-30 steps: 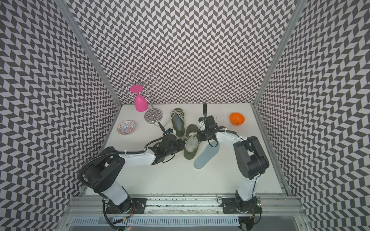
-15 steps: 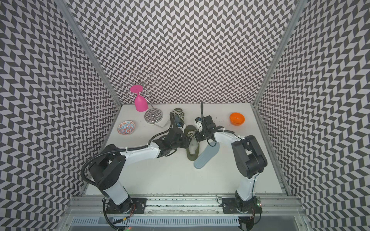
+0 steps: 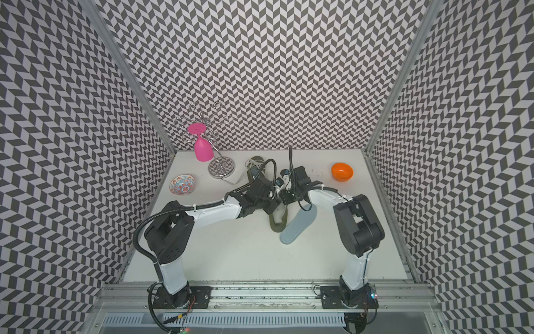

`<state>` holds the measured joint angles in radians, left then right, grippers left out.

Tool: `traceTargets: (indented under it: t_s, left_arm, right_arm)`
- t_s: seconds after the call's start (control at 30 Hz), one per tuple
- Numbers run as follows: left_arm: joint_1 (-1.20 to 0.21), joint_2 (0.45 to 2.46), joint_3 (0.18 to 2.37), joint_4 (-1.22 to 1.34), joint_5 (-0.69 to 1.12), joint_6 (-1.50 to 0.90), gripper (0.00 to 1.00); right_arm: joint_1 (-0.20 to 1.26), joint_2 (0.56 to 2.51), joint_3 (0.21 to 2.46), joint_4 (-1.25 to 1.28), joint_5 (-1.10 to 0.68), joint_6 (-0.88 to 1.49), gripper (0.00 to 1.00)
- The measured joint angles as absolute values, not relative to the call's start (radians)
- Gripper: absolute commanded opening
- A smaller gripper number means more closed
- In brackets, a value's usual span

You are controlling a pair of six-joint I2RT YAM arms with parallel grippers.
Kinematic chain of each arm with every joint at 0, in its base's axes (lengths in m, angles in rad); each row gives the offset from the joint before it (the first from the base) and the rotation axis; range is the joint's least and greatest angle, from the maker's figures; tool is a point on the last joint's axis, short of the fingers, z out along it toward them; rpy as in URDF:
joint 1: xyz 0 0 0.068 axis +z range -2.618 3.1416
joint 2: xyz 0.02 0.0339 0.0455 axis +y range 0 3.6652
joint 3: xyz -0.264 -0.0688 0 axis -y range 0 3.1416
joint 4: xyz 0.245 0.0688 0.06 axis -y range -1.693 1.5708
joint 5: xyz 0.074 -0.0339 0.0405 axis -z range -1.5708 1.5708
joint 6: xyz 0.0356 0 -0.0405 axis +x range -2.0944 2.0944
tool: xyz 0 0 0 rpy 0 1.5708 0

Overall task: Insert the insole into the shoe
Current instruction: Adjust the shoe at the center of the board.

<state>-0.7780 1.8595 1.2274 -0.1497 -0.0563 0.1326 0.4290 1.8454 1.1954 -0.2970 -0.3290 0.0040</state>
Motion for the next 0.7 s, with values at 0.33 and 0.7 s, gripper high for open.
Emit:
traceTargets:
  t_s: [0.33, 0.7]
  left_arm:
    - [-0.755, 1.963, 1.330, -0.129, -0.096, 0.258, 0.32]
    - [-0.717, 1.986, 1.353, -0.114, -0.019, 0.284, 0.00]
  right_arm:
    - [0.420, 1.876, 1.221, -0.314, -0.360, -0.008, 0.11]
    - [0.416, 1.879, 1.228, -0.318, -0.376, 0.004, 0.50]
